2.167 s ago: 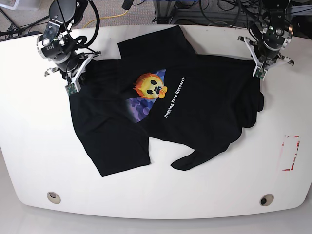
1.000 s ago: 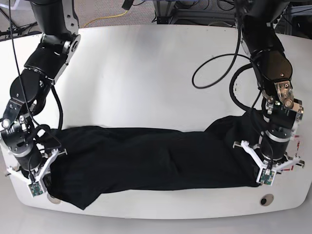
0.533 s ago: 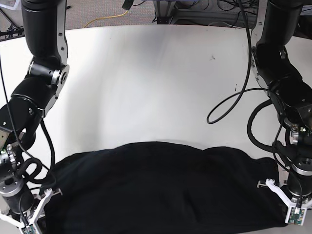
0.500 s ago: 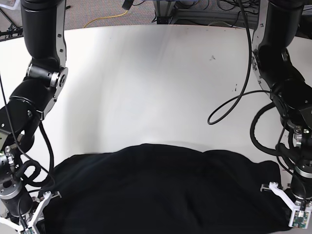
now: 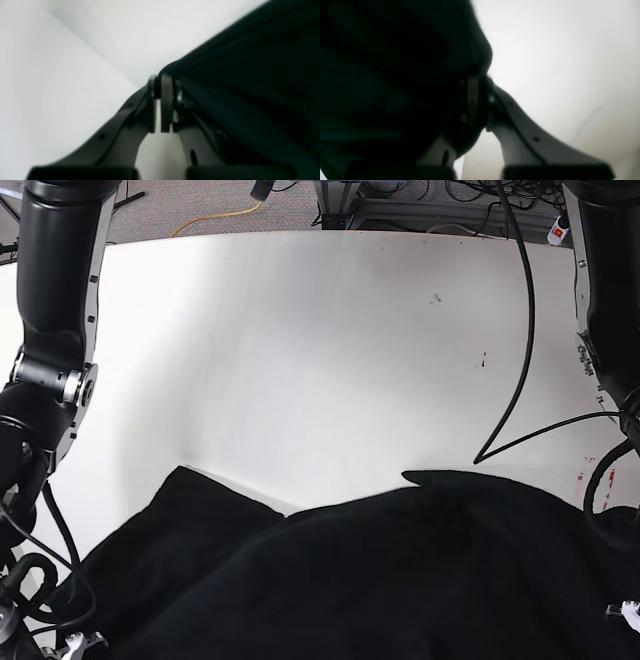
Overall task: Fold the T-shirt properly
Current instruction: 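Lift the shoulder edge and fold it over toward the hem with both grippers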
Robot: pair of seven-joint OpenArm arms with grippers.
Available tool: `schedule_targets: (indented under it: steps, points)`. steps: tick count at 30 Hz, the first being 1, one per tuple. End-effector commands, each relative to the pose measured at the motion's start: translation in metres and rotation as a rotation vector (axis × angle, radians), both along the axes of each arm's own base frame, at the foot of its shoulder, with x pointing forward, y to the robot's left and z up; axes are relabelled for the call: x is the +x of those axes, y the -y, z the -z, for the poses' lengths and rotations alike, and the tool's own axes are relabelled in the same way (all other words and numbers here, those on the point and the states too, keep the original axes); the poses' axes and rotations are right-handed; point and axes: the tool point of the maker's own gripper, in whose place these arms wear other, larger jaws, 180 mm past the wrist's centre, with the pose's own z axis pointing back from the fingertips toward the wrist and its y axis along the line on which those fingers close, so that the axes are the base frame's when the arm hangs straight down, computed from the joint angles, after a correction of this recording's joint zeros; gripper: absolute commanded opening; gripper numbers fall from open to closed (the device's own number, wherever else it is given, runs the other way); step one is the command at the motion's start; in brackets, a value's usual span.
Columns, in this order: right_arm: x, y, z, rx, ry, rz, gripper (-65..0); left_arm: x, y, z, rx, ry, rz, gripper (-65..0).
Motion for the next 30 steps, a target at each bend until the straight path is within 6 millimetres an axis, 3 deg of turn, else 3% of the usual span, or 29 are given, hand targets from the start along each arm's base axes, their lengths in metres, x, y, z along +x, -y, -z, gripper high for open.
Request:
schedule_targets:
  steps: [1,9,16,23,30]
  points:
    - [-0.006,0.008,-0.018,0.0,0.05,0.03,-65.0,-0.008,-0.004,-0.021,0.039,0.049,-0.017,-64.4]
    - [-0.002,0.031,0.04,0.061,-0.063,0.07,-65.0,-0.008,-0.012,0.003,0.078,-0.031,-0.046,-64.4]
    - [-0.018,0.035,0.095,0.065,-0.138,0.088,-65.0,-0.012,0.006,0.038,0.126,-0.095,-0.015,-64.4]
    - [-0.04,0.044,0.168,0.111,-0.264,0.122,-65.0,-0.013,0.007,0.102,0.109,-0.275,-0.045,-65.0]
    - [-0.073,0.054,0.244,0.23,-0.404,0.179,-65.0,-0.024,0.01,0.186,0.011,-0.447,-0.031,-65.0]
